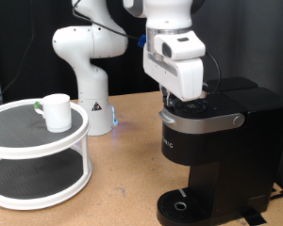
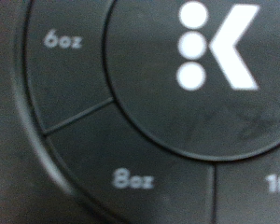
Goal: Make a cup of coffee with the keurig machine
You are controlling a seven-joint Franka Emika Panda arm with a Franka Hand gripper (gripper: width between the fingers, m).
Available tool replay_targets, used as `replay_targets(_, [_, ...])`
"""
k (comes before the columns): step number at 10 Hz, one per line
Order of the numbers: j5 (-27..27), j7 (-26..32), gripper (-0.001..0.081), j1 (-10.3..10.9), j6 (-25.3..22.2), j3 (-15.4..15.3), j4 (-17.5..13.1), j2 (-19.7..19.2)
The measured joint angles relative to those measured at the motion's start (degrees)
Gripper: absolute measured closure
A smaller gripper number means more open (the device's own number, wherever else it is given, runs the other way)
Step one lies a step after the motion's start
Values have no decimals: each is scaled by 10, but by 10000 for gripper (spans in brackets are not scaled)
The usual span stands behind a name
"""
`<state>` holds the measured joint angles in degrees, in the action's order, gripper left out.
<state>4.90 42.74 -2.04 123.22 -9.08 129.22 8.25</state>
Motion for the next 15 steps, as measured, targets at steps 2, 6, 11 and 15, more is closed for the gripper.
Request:
replay_targets(2, [-1, -3, 804, 0, 0, -1, -3, -2])
replay_targets(6, [67, 30, 804, 1, 6, -1, -8, -5])
replay_targets(11, [166, 76, 804, 0, -69, 10, -76, 12])
replay_targets(15, [166, 117, 804, -1, -107, 17, -82, 12])
